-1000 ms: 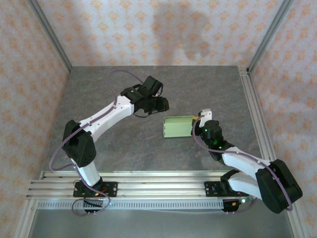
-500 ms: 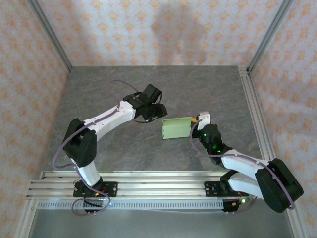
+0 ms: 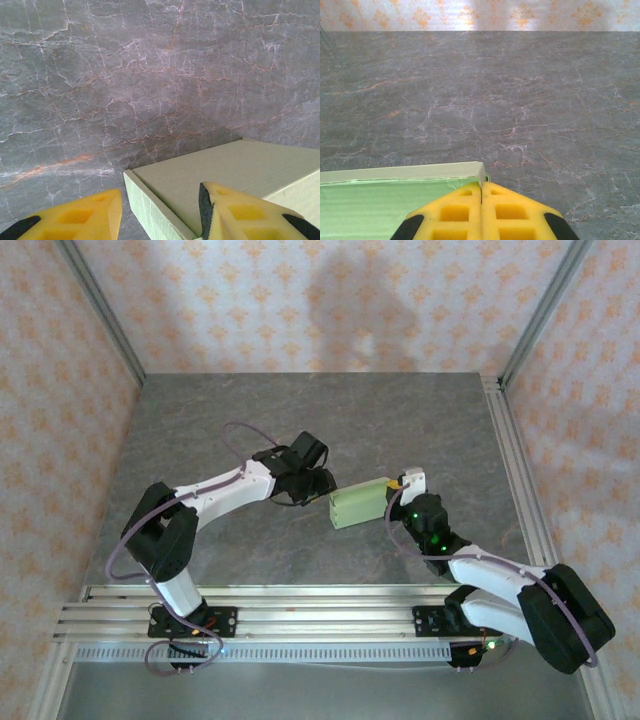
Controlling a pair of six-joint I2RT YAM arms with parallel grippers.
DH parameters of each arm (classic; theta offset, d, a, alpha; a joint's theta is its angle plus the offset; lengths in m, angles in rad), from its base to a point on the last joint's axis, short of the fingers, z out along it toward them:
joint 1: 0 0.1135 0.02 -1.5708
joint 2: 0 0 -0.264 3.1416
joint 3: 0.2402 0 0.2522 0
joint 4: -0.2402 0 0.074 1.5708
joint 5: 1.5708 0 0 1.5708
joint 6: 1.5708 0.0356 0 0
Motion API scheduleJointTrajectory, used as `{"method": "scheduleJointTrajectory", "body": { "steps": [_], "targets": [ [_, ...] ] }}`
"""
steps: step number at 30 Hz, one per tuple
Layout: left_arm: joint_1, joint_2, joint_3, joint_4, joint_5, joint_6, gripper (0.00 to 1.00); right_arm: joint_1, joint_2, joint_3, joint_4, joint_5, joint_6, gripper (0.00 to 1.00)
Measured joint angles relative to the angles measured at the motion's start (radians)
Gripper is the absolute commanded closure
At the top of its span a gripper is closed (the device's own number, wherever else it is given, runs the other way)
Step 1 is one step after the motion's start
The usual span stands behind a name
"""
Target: Fold the paper box
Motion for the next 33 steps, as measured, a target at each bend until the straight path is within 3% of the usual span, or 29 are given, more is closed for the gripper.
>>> {"method": "scheduleJointTrajectory", "body": {
  "steps": [4,5,6,8,10,15,22,28,33],
  "targets": [
    [-0.005,-0.020,-0.008,0.011,-0.048,0.023,0.47,0.000,0.000,-0.004,0.009,0.000,0.000,1.00],
    [-0.005,-0.032,-0.008,0.010,-0.068,0.050,0.30,0.000,0.000,-0.004,0.010,0.000,-0.001,1.00],
    [-0.004,-0.045,-0.006,0.008,-0.086,0.073,0.19,0.000,0.000,-0.005,0.013,0.000,-0.002,1.00],
    [-0.004,-0.078,0.005,0.003,-0.126,0.131,0.05,0.000,0.000,-0.008,0.019,-0.001,-0.007,1.00],
    [0.000,-0.111,0.029,0.002,-0.154,0.217,0.00,0.000,0.000,-0.014,0.031,-0.004,-0.016,1.00],
    [0.003,-0.174,0.106,0.008,-0.161,0.506,0.00,0.000,0.003,-0.043,0.089,-0.009,-0.035,1.00],
    [0.003,-0.177,0.142,-0.007,-0.042,0.945,0.04,0.000,0.028,-0.076,0.179,-0.029,-0.054,1.00],
    [0.003,-0.108,0.209,-0.029,0.024,1.118,0.09,0.000,0.081,-0.114,0.311,-0.039,-0.068,1.00],
    [0.000,-0.057,0.242,-0.076,0.075,1.256,0.26,0.000,0.123,-0.119,0.372,-0.047,-0.081,1.00]
  ]
}}
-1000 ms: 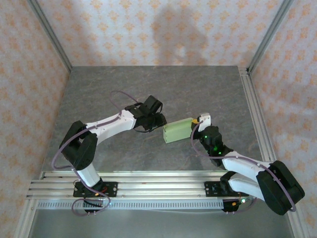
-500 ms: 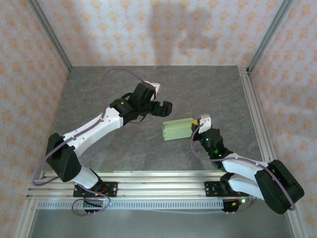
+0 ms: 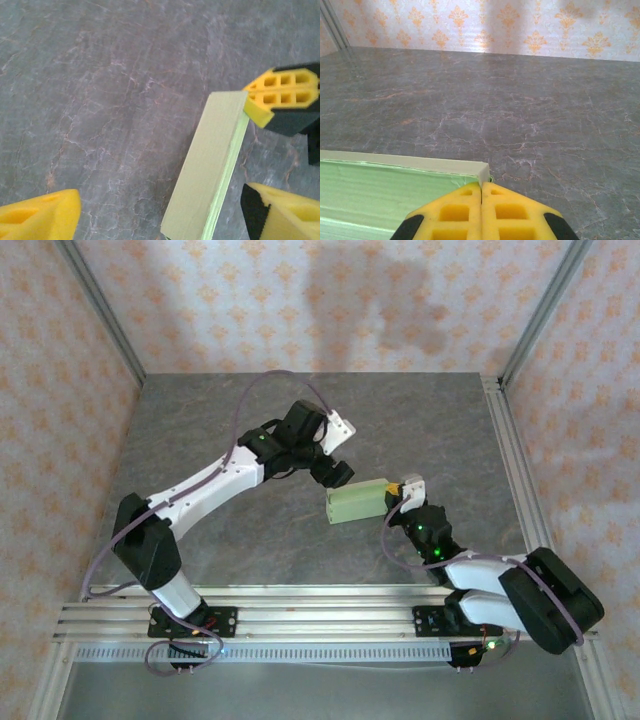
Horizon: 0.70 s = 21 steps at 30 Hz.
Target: Fold the paper box
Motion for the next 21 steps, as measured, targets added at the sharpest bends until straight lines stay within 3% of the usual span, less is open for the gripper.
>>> {"method": "scheduleJointTrajectory", "body": {
  "steps": [6,11,15,21],
  "targets": [
    [-0.009,0.090,0.085,-0.094,0.047,0.129,0.32,0.000,0.015,-0.004,0.026,-0.013,-0.009,1.00],
    [-0.031,0.153,0.113,-0.137,0.075,0.201,0.43,0.000,0.015,-0.004,0.025,-0.023,-0.010,1.00],
    [-0.040,0.203,0.119,-0.153,0.091,0.206,0.61,0.000,0.009,-0.004,0.016,-0.033,-0.009,1.00],
    [-0.040,0.241,0.138,-0.164,0.116,0.200,0.64,0.000,-0.003,-0.004,-0.002,-0.037,-0.008,1.00]
  ]
}}
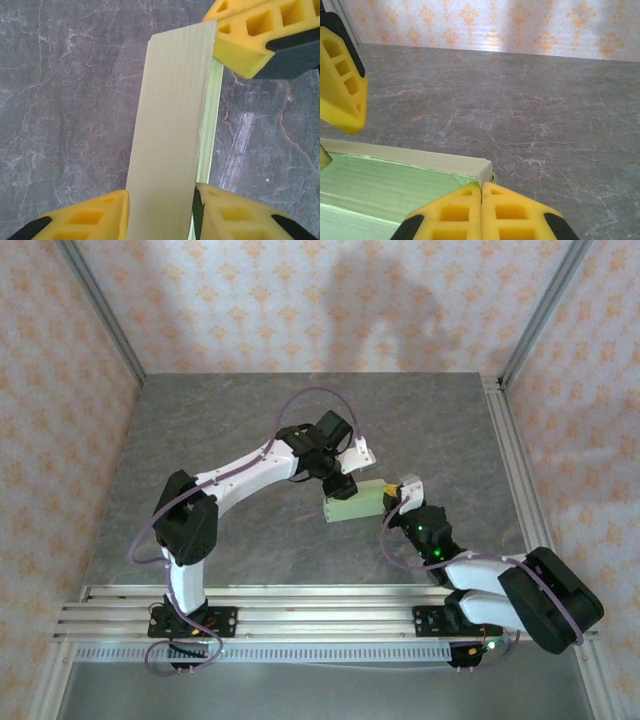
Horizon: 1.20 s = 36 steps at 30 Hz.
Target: Fold the paper box
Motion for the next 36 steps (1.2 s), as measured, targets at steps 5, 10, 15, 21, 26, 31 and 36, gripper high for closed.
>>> {"method": "scheduleJointTrajectory", "body": {
  "steps": [5,10,15,21,26,31,36],
  "targets": [
    [0.000,0.014,0.016,-0.015,0.026,0.000,0.72,0.000,-0.003,0.000,-0.005,0.000,0.007,1.00],
    [-0.002,0.018,0.010,-0.017,0.038,0.001,0.73,0.000,-0.004,0.000,-0.010,0.000,0.010,1.00],
    [-0.013,-0.007,-0.037,0.026,0.034,0.006,0.73,0.000,-0.003,0.001,-0.011,0.000,0.011,0.97],
    [-0.019,-0.014,-0.056,0.044,0.025,0.007,0.72,0.000,-0.005,0.001,-0.018,0.001,0.024,0.81],
    [-0.019,-0.014,-0.056,0.044,0.013,0.007,0.72,0.000,-0.056,0.001,-0.076,-0.005,0.039,0.71],
    [-0.019,-0.007,-0.056,0.052,-0.002,0.000,0.72,0.002,-0.143,-0.002,-0.147,-0.004,0.048,0.62],
    [-0.019,0.011,-0.045,0.071,-0.011,-0.002,0.72,0.002,-0.255,-0.019,-0.207,-0.007,0.051,0.47]
  ]
}}
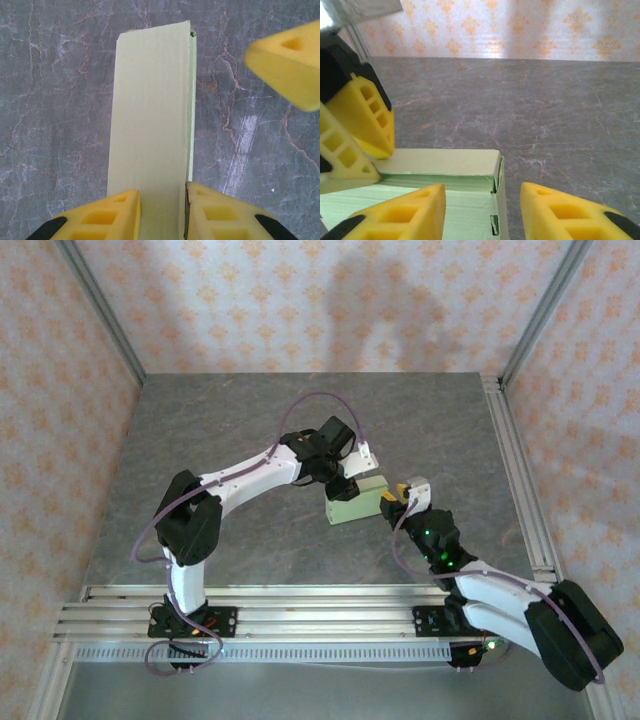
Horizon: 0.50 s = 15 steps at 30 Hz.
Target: Fold the paper box
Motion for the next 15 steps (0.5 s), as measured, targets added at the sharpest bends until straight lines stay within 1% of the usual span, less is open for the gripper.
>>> {"method": "scheduleJointTrajectory", "body": {
  "steps": [1,5,10,12,15],
  "targets": [
    [0.000,0.002,0.000,0.002,0.000,-0.001,0.72,0.000,-0.026,-0.003,-0.015,0.000,0.000,0.43],
    [0.000,0.002,0.000,0.007,-0.002,-0.002,0.72,0.000,-0.132,-0.010,-0.076,0.009,0.029,0.32],
    [0.000,0.002,-0.001,0.012,-0.002,-0.002,0.72,0.000,-0.232,-0.003,-0.154,0.098,0.179,0.26],
    [0.000,0.002,-0.004,0.016,-0.002,-0.003,0.72,-0.003,-0.240,0.023,-0.225,0.128,0.257,0.24],
    [-0.001,-0.002,-0.011,0.026,-0.002,-0.009,0.71,-0.031,-0.217,0.072,-0.297,0.120,0.373,0.23]
  ]
}}
